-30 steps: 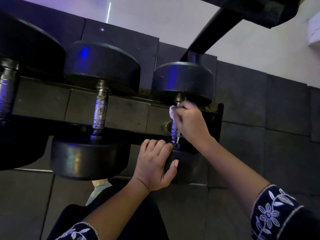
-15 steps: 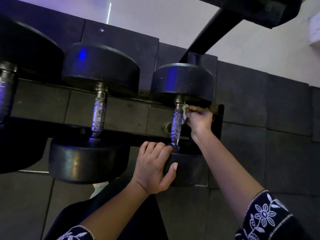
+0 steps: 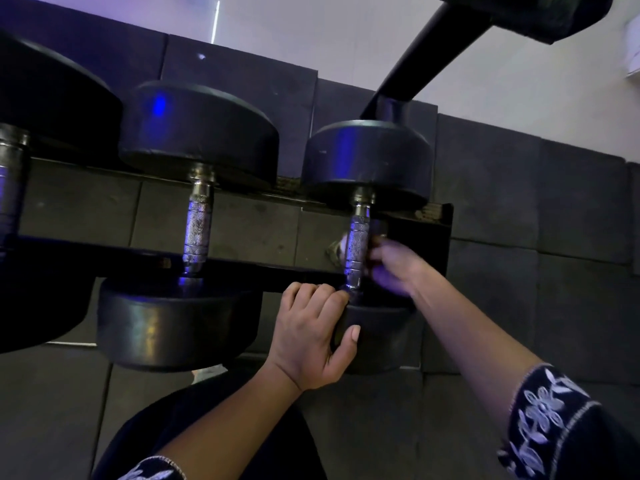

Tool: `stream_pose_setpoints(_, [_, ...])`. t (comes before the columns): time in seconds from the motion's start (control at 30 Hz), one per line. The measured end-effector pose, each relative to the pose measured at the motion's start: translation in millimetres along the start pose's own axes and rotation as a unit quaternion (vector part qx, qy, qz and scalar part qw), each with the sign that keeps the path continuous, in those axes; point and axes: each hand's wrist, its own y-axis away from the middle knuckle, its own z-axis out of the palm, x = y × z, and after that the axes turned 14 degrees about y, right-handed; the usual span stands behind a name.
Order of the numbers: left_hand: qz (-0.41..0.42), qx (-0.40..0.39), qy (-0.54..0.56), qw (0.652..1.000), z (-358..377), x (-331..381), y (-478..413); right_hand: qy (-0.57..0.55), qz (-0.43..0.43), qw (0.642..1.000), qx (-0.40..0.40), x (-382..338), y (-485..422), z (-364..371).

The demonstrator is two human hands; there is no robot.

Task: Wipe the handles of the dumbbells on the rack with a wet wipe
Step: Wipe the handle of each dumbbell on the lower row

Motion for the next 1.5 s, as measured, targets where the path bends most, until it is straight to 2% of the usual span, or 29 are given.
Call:
stream_pose_setpoints(0.07, [-0.001, -0.002, -0.003, 1.000, 0, 0, -1, 0.028, 0.010, 0.999, -0.022, 8, 4, -5])
stream_pose_setpoints(0.23, [0.002, 0.000, -0.004, 1.000, 0, 0, 1, -0.130, -0.010, 0.991, -0.005, -23, -19, -11])
stream_pose_setpoints(0.4, [-0.004, -0.003, 0.001, 1.000, 0, 0, 0, 0.015, 0.061, 0.997, -0.039, 13, 1, -11])
stream_pose_setpoints(0.47, [-0.005, -0.003, 0.001, 1.000, 0, 0, 0, 0.007, 0.061, 0.997, -0.046, 7, 0, -16])
stream_pose_setpoints(0.6, [-0.003, 0.001, -0.004, 1.000, 1, -1, 1, -0.052, -0.004, 0.998, -0.034, -23, -16, -12])
stream_pose_setpoints(0.73, [0.001, 0.001, -0.003, 1.000, 0, -1, 1, -0.005, 0.071, 0.994, -0.080, 4, -2, -5])
stream_pose_setpoints(0.8, [0.001, 0.000, -0.001, 1.000, 0, -1, 1, 0.010, 0.081, 0.994, -0.076, 9, 3, -10])
stream_pose_setpoints(0.87, [0.000, 0.002, -0.001, 1.000, 2, -1, 1, 0.053, 0.059, 0.996, -0.037, -3, 2, -16])
stream_pose_setpoints(0.93, [-0.001, 0.003, -0.002, 1.000, 3, -2, 1, 0.170, 0.032, 0.985, 0.017, -15, 3, -18])
stream_pose_setpoints(1.0, [0.000, 0.002, -0.005, 1.000, 2, -2, 2, 0.329, 0.023, 0.941, 0.077, -17, 13, -13])
stream_pose_setpoints(1.07, [0.001, 0.002, -0.010, 1.000, 1, -2, 1, 0.433, 0.011, 0.894, 0.117, -8, 28, -4])
stream_pose_setpoints(1.13, [-0.002, -0.001, -0.014, 1.000, 1, -1, 2, 0.459, -0.005, 0.881, 0.118, 1, 39, 3])
stream_pose_setpoints(1.2, [-0.010, -0.006, -0.020, 1.000, 1, 1, 2, 0.451, -0.014, 0.882, 0.132, 4, 42, 4])
stream_pose_setpoints(1.33, [-0.017, -0.033, -0.046, 0.998, 1, 4, 1, 0.480, -0.023, 0.846, 0.231, 7, 40, 4])
stream_pose_setpoints(1.5, [-0.046, -0.067, -0.099, 0.992, -1, 12, -2, 0.476, -0.074, 0.823, 0.302, 7, 51, 22])
